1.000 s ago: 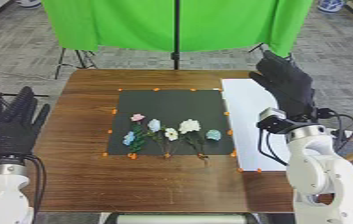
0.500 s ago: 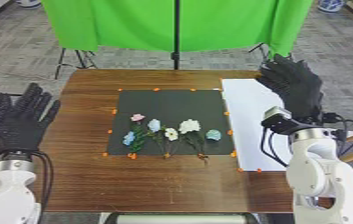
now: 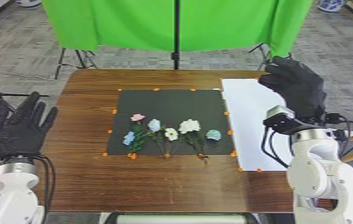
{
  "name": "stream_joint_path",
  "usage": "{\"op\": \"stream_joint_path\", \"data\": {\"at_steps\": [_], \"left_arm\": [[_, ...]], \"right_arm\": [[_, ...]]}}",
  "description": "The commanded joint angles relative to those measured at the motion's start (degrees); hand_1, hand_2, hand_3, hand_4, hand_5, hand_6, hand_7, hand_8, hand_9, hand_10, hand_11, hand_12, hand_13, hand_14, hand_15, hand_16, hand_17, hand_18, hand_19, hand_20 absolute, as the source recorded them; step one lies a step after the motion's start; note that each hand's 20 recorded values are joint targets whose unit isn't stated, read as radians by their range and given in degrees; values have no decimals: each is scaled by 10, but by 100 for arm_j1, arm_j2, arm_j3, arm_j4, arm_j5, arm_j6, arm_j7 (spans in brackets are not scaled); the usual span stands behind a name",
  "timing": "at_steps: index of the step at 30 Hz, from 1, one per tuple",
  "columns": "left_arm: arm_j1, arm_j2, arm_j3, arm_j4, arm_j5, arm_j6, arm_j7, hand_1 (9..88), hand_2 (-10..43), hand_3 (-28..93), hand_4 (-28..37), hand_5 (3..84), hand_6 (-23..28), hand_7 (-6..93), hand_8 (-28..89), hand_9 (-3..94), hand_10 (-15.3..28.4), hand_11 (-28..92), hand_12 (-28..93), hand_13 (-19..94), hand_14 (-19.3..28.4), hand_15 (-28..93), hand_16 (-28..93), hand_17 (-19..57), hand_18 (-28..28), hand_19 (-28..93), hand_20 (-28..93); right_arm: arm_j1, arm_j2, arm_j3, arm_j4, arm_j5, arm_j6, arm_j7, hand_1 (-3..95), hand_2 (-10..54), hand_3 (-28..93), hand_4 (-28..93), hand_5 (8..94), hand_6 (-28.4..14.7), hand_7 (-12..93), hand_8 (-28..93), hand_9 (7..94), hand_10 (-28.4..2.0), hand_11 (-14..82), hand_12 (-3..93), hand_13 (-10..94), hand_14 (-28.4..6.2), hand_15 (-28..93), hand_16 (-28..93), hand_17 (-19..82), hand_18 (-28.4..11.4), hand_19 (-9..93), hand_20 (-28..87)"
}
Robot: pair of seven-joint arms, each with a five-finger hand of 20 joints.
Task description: Arrange flowers
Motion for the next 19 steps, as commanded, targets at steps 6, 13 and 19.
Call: {"op": "stream_joint_path", "data": {"at_steps": [6,13,19], "left_arm": [[176,-61,-27,-105,11,118,18,212,82,784,-283,290,45,143,-153,278,103,130,17,241,105,209,-77,-86,127,312,162],[40,-80,62,-100,58,279,55,216,94,772,-283,314,39,150,-143,71,54,138,-61,2,-4,119,-169,-60,46,188,93],[-4,-82,31,-73,196,69,-109,172,128,738,-283,105,3,212,-204,-24,23,116,-211,-56,-12,45,-153,-113,27,87,81]], "right_arm": [[-95,-63,116,-124,21,-49,12,169,60,850,-282,370,-46,132,-146,398,-130,62,92,330,-114,122,133,150,-156,334,164],[-125,-16,142,-124,194,-111,-7,151,41,829,-282,341,-24,148,-140,326,-136,71,68,329,-127,99,122,195,-184,303,152],[-177,-5,156,-138,137,-91,-57,85,40,759,-283,257,-5,142,-148,317,-126,66,58,281,-138,77,118,128,-172,269,129]]}}
